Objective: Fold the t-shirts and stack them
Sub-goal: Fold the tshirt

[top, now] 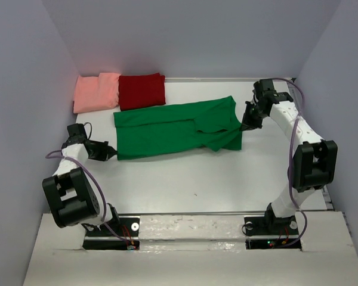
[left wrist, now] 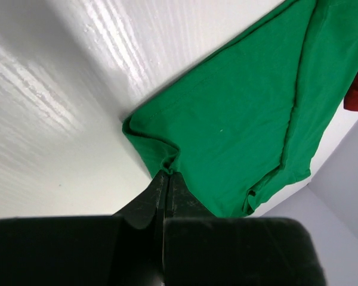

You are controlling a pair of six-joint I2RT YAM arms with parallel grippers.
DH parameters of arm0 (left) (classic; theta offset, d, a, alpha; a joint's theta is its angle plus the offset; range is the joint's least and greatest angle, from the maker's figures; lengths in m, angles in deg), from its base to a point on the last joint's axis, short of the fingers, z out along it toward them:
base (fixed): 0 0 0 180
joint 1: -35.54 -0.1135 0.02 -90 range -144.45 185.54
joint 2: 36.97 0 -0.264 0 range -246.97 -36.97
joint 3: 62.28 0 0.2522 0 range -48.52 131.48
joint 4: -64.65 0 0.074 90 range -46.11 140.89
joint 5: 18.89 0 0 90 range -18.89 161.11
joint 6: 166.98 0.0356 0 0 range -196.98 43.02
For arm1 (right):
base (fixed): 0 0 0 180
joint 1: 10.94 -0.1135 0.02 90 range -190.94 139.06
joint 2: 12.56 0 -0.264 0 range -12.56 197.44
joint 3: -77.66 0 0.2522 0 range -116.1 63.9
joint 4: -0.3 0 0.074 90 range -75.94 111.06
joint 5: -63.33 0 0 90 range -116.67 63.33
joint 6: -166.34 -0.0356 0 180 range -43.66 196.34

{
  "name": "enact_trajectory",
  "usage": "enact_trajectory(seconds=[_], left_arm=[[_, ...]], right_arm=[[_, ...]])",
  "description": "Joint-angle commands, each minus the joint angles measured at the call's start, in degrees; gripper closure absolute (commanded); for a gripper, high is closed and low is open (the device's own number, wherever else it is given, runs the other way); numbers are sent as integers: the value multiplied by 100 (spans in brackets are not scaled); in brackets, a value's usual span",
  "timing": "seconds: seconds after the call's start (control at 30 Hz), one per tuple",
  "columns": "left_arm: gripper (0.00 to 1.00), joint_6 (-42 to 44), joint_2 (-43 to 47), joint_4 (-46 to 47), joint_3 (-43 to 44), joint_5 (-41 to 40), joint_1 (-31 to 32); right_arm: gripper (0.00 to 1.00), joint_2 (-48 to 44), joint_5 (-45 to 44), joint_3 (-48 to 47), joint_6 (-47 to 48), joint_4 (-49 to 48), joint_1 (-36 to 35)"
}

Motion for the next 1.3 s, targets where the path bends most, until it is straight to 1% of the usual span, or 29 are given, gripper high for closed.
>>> enact_trajectory(seconds=[0.0,0.4,0.53,0.8,1.03,1.27], left_arm=[[100,109,-167,171,363,180,-40],[100,215,-633,48,1074,30,-40],[100,250,-870,21,1382,30,-40],[100,276,-1213,56,1664,118,-32],[100,303,-1503,127,1787,197,-40],[100,364,-1714,92,2120,215,-31]], right_arm=[[100,164,-12,-445,116,-11,54],[100,638,-117,-1148,81,-2,54],[100,902,-161,-1639,178,86,54],[100,1456,-196,-2378,240,262,54],[100,1737,-275,-2581,257,288,54],[100,1931,-319,-2730,266,288,54]])
